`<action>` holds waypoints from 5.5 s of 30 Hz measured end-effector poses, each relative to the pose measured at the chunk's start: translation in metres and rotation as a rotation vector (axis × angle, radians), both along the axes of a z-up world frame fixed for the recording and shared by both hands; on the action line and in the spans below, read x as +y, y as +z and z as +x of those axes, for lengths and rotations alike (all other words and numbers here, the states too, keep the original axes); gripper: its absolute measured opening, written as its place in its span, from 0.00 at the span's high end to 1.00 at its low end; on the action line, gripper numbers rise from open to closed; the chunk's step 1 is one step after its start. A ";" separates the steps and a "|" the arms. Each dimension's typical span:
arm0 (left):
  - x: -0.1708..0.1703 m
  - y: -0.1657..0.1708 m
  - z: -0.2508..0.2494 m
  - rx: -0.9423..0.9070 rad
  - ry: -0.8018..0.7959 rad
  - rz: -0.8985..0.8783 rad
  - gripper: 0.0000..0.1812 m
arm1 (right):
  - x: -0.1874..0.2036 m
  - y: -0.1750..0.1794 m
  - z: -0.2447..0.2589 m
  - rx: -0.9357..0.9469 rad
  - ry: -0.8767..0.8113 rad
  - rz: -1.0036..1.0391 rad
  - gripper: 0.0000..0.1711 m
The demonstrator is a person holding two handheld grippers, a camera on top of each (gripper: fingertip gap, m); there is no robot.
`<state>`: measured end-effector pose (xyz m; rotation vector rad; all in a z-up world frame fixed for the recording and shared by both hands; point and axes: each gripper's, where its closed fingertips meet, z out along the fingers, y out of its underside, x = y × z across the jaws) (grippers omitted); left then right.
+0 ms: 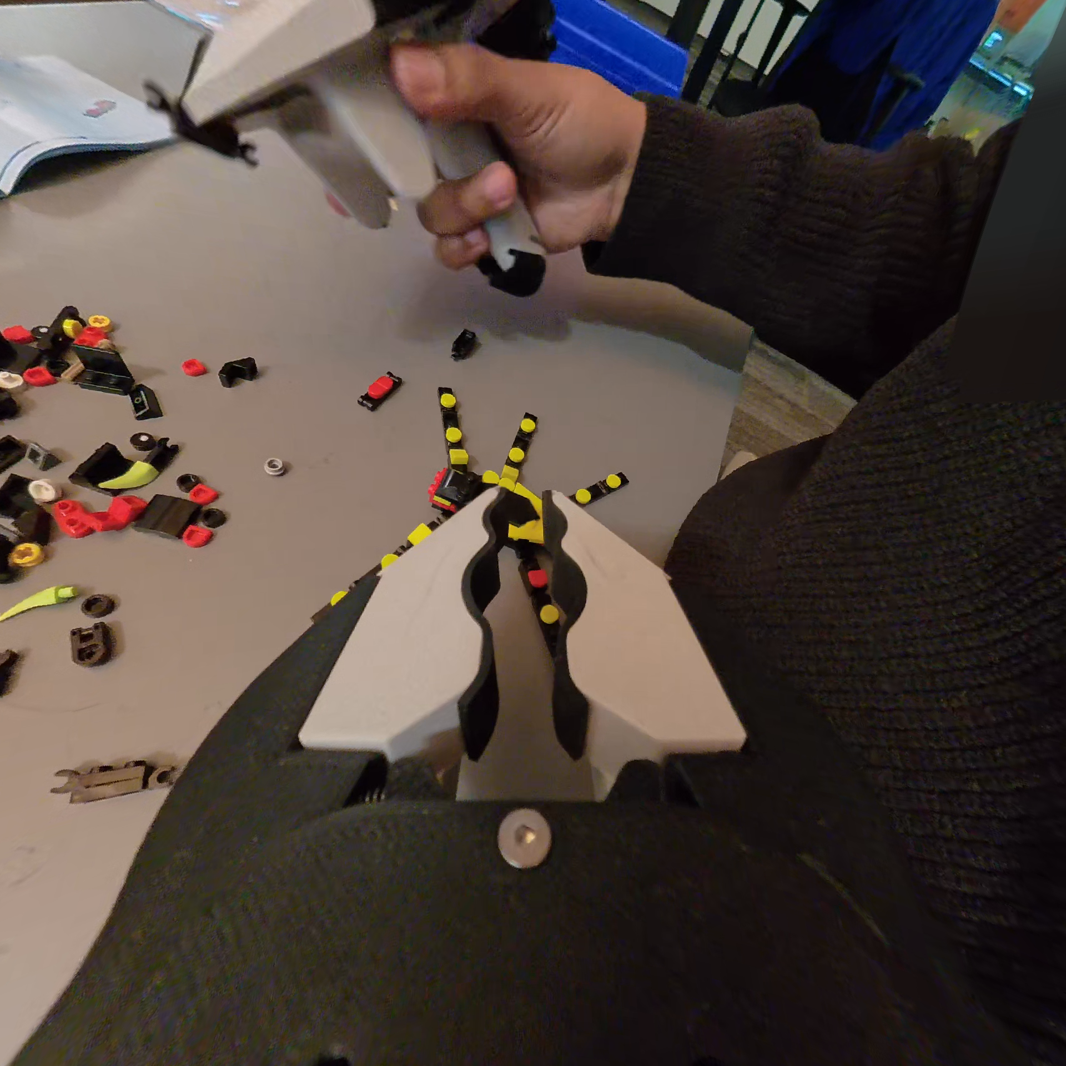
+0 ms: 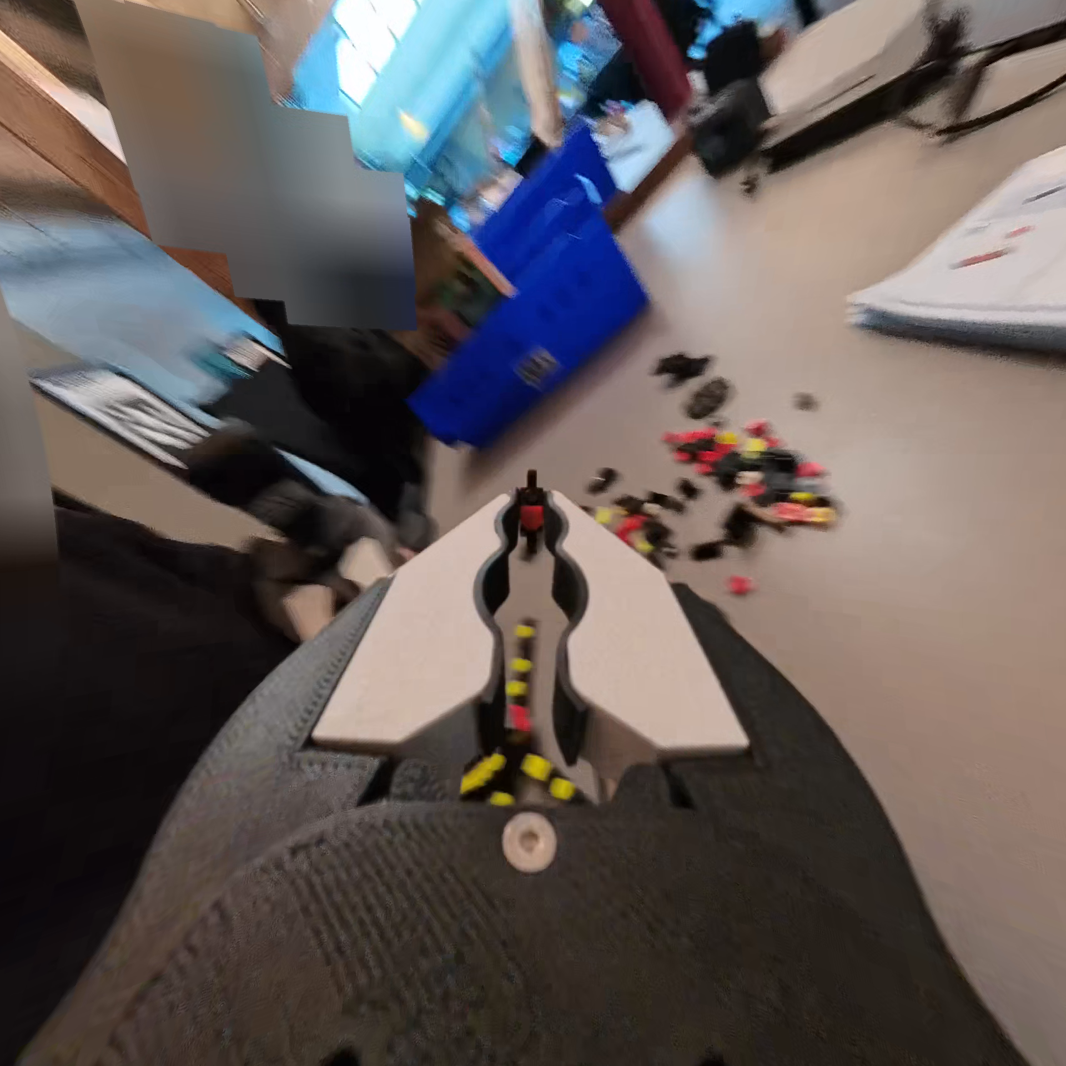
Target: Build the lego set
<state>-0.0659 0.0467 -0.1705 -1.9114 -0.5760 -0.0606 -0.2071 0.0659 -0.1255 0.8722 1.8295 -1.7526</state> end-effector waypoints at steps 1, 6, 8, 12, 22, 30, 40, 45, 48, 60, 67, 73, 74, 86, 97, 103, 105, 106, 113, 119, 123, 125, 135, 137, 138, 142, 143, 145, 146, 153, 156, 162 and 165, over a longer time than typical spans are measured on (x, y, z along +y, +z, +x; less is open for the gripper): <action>0.000 0.001 -0.001 -0.004 0.005 0.007 0.96 | -0.001 0.009 0.007 -0.063 0.029 -0.074 0.97; -0.005 0.009 -0.009 0.005 0.050 0.050 0.96 | -0.013 0.024 0.036 -0.184 0.113 -0.180 0.97; -0.007 0.013 -0.014 0.018 0.072 0.068 0.96 | -0.018 0.034 0.044 -0.233 0.127 -0.233 0.97; -0.012 0.021 -0.020 0.027 0.111 0.111 0.95 | -0.029 0.034 0.066 -0.307 0.181 -0.250 0.97; -0.022 0.052 -0.029 0.045 0.166 0.300 0.91 | -0.037 0.024 0.105 -0.355 0.182 -0.278 0.97; -0.014 0.056 -0.021 -0.332 0.093 0.506 0.88 | -0.048 0.017 0.109 -0.366 0.162 -0.286 0.97; -0.024 0.063 -0.030 -0.541 0.116 0.686 0.97 | -0.055 0.021 0.105 -0.153 0.047 -0.241 0.97; -0.025 0.064 -0.030 -0.503 0.117 0.671 0.98 | -0.056 0.021 0.105 -0.164 0.049 -0.247 0.97; -0.025 0.062 -0.029 -0.483 0.114 0.651 0.99 | -0.055 0.019 0.105 -0.182 0.070 -0.245 0.92; -0.025 0.057 -0.026 -0.508 0.086 0.621 0.98 | -0.044 0.008 0.114 -0.091 0.201 -0.141 0.84; -0.015 0.047 -0.013 -0.520 0.023 0.527 0.98 | -0.044 0.003 0.121 -0.104 0.255 -0.130 0.86; -0.010 0.041 -0.005 -0.442 -0.006 0.418 0.98 | -0.044 0.000 0.131 -0.107 0.322 -0.100 0.97; -0.009 0.041 -0.004 -0.435 -0.012 0.410 0.98 | -0.044 0.001 0.132 -0.096 0.331 -0.084 0.96; -0.025 0.060 -0.018 -0.324 0.078 0.482 1.00 | -0.021 0.029 0.099 -0.132 0.187 -0.187 0.97; -0.010 0.047 -0.009 -0.439 0.024 0.467 0.84 | -0.039 0.011 0.117 -0.248 0.280 -0.158 0.97; -0.013 0.050 -0.007 -0.472 0.006 0.507 0.95 | -0.046 0.009 0.127 -0.216 0.306 -0.116 0.97; -0.013 0.051 -0.007 -0.475 -0.001 0.513 0.97 | -0.046 0.009 0.126 -0.202 0.296 -0.124 0.97; -0.013 0.052 -0.008 -0.479 0.003 0.522 0.97 | -0.046 0.010 0.125 -0.183 0.286 -0.130 0.97; -0.022 0.056 -0.018 -0.662 0.029 0.674 0.97 | -0.031 0.025 0.107 0.346 0.125 -0.069 0.76; -0.020 0.053 -0.017 -0.804 0.016 0.734 0.97 | -0.040 0.017 0.125 0.861 0.123 0.138 0.68; -0.016 0.049 -0.011 -0.847 -0.004 0.721 0.97 | -0.045 0.002 0.134 0.922 0.191 0.209 0.70; -0.014 0.050 -0.008 -0.865 -0.015 0.724 0.97 | -0.048 -0.001 0.138 0.948 0.213 0.227 0.72; -0.009 0.050 -0.002 -0.912 -0.031 0.746 0.97 | -0.046 -0.001 0.139 0.960 0.230 0.268 0.84; -0.009 0.052 -0.002 -0.911 -0.033 0.757 0.97 | -0.046 0.001 0.139 0.949 0.229 0.266 0.84; -0.009 0.053 -0.002 -0.912 -0.034 0.758 0.97 | -0.046 0.001 0.139 0.943 0.230 0.267 0.84; -0.010 0.053 -0.003 -0.913 -0.036 0.759 0.97 | -0.047 0.001 0.139 0.942 0.229 0.268 0.84; -0.010 0.052 -0.003 -0.913 -0.034 0.758 0.97 | -0.047 0.001 0.139 0.946 0.225 0.266 0.84; -0.011 0.051 -0.003 -0.921 -0.032 0.761 0.97 | -0.047 0.000 0.139 0.945 0.223 0.265 0.84; -0.011 0.052 -0.003 -0.922 -0.037 0.762 0.97 | -0.046 0.001 0.139 0.936 0.229 0.262 0.84; -0.015 0.052 -0.007 -0.925 -0.029 0.777 0.97 | -0.043 0.006 0.141 0.921 0.226 0.195 0.80; -0.015 0.052 -0.006 -0.927 -0.035 0.775 0.97 | -0.042 0.007 0.140 0.888 0.226 0.180 0.81; -0.012 0.051 0.000 -0.939 -0.073 0.752 0.97 | -0.041 0.004 0.143 0.901 0.247 0.185 0.84; -0.011 0.049 0.002 -0.933 -0.078 0.730 0.97 | -0.040 0.002 0.145 0.930 0.265 0.194 0.85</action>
